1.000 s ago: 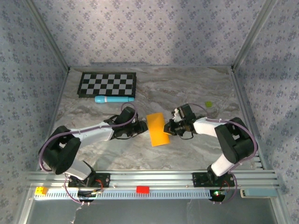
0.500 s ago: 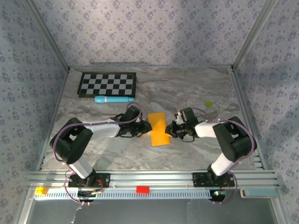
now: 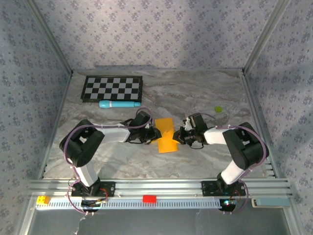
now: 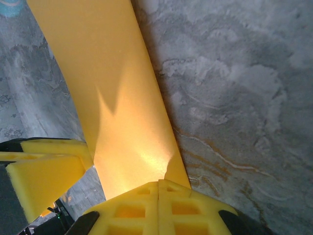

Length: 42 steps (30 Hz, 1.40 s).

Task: Fold a paper plane with a square sheet of paper (pick it up from the middle)
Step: Third fold the triangle at the center of the table.

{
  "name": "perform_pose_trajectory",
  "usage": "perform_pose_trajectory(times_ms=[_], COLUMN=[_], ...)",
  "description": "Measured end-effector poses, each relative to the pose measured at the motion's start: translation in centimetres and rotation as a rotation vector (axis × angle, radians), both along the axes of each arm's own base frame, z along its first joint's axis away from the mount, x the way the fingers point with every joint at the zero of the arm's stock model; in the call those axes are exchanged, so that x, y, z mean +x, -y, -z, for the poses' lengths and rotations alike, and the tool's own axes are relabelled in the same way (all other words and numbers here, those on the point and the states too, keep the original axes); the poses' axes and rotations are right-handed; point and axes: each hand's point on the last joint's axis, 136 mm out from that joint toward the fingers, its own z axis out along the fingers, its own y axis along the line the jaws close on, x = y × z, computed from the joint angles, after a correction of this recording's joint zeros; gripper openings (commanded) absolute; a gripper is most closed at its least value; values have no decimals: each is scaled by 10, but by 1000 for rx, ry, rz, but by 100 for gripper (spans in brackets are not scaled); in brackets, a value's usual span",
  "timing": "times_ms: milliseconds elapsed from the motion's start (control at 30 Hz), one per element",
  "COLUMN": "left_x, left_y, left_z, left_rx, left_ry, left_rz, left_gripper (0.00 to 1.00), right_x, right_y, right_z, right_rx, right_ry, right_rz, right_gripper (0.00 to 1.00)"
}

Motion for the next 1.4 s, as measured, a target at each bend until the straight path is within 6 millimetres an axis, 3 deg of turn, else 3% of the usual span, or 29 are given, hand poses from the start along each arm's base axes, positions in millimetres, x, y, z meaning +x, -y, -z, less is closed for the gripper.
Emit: perform_pose_trajectory(times_ms=[633, 1400], left_x=[4, 7], left_y=[5, 6], left_z=[-2, -3], left_rx=[-13, -36], left_ry=[11, 51], left_rz=[3, 16], left_gripper=[31, 38], right_x=[0, 1], right_y=[0, 1], right_z=[0, -1], right_rx=[0, -7], right_ry=[0, 5], right_rz=[0, 6], right_gripper=[6, 7])
